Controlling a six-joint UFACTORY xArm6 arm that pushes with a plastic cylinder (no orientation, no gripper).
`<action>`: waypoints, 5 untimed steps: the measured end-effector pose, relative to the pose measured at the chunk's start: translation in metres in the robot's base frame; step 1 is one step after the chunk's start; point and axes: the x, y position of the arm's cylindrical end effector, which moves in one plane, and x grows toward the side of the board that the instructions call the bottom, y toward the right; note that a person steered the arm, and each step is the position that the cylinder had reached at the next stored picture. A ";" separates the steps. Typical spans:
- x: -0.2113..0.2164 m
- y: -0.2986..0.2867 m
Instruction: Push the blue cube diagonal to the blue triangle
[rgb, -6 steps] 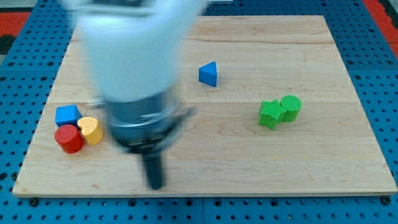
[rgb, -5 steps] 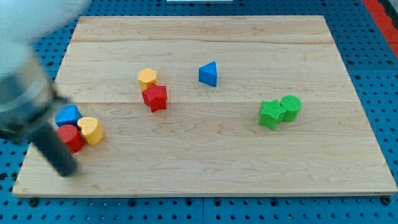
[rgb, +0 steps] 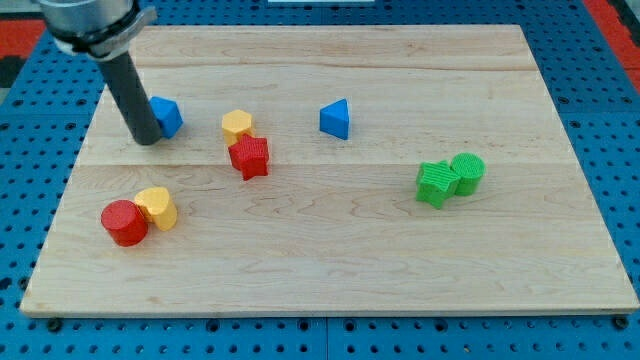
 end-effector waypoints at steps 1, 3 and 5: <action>-0.013 -0.016; -0.041 0.036; -0.104 0.046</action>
